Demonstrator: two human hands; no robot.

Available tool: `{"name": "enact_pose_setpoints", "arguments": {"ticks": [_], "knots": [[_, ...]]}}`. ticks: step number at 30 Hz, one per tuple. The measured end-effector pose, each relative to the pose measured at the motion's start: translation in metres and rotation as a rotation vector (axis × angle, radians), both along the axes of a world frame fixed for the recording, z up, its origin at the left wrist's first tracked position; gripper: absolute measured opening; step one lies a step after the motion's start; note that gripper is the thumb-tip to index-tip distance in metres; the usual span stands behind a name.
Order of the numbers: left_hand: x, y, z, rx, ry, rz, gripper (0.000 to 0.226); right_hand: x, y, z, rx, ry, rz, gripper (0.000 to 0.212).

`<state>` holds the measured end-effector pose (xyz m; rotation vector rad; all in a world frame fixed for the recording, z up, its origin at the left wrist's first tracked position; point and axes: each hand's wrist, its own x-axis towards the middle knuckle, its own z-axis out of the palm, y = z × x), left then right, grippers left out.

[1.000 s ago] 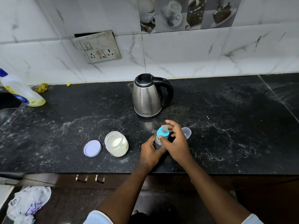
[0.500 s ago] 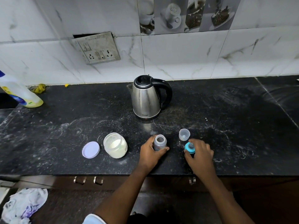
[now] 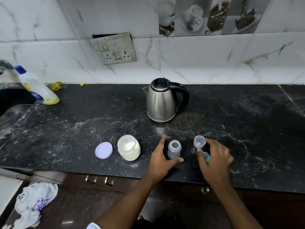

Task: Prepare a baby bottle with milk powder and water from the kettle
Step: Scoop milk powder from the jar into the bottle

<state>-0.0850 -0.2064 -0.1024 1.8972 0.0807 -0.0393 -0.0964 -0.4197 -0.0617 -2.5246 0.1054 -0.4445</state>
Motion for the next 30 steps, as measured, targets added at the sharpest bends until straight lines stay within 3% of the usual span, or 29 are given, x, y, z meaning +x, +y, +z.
{"name": "enact_pose_setpoints", "arguments": {"ticks": [1, 3, 6, 8, 10, 12, 15, 17, 20, 23, 27, 30], "knots": [[-0.006, 0.003, 0.009, -0.011, -0.011, 0.017, 0.116, 0.001, 0.009, 0.01, 0.022, -0.069, 0.023, 0.043], [-0.022, 0.012, 0.028, -0.064, -0.074, 0.072, 0.097, 0.007, 0.032, 0.033, 0.06, -0.205, 0.091, 0.039], [-0.048, 0.04, 0.055, -0.037, -0.34, 0.255, 0.054, 0.023, 0.076, 0.062, 0.105, -0.378, 0.284, 0.029], [-0.057, 0.068, 0.063, 0.076, -0.494, 0.389, 0.047, 0.036, 0.107, 0.074, 0.14, -0.371, 0.455, 0.022], [-0.058, 0.097, 0.061, 0.195, -0.47, 0.482, 0.063, 0.049, 0.137, 0.079, 0.128, -0.252, 0.621, 0.025], [-0.052, 0.121, 0.056, 0.3, -0.284, 0.488, 0.093, 0.061, 0.164, 0.079, 0.059, -0.019, 0.761, 0.029], [-0.039, 0.143, 0.043, 0.391, -0.027, 0.359, 0.132, 0.077, 0.198, 0.071, -0.097, 0.306, 0.849, 0.028], [-0.03, 0.153, 0.034, 0.428, 0.07, 0.292, 0.142, 0.085, 0.213, 0.066, -0.218, 0.414, 0.851, 0.026], [-0.021, 0.155, 0.025, 0.404, 0.094, 0.223, 0.12, 0.092, 0.224, 0.065, -0.333, 0.504, 0.834, 0.026], [-0.018, 0.154, 0.018, 0.315, -0.017, 0.245, 0.092, 0.095, 0.227, 0.068, -0.437, 0.583, 0.821, 0.031], [-0.021, 0.146, 0.019, 0.25, -0.135, 0.275, 0.089, 0.095, 0.225, 0.07, -0.539, 0.612, 0.794, 0.028], [-0.022, 0.14, 0.025, 0.3, -0.206, 0.296, 0.086, 0.091, 0.225, 0.071, -0.564, 0.617, 0.773, 0.043]]}}
